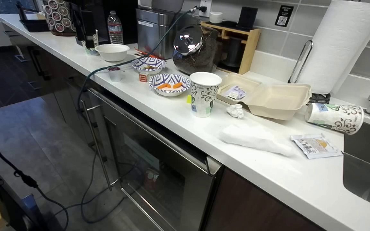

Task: Pick up the bottle and throw it in the bin

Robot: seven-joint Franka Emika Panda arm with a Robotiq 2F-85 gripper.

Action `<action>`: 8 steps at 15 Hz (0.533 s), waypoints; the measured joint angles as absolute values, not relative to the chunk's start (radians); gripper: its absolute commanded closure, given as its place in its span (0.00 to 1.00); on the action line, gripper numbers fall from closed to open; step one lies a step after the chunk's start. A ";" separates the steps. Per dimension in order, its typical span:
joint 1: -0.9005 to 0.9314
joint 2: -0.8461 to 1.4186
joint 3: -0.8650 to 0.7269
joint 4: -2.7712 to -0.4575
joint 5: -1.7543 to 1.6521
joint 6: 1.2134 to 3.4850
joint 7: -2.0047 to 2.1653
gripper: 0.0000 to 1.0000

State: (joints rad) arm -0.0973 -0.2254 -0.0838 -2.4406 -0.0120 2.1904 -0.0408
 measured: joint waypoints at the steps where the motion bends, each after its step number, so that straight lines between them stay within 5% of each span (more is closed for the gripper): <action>1: -0.097 -0.223 -0.084 -2.440 -0.012 2.190 -0.040 0.00; 8: -0.091 -0.141 -0.079 -2.441 -0.016 2.336 -0.038 0.00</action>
State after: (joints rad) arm -0.0908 -0.1407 -0.0791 -2.4415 -0.0159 2.3360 -0.0383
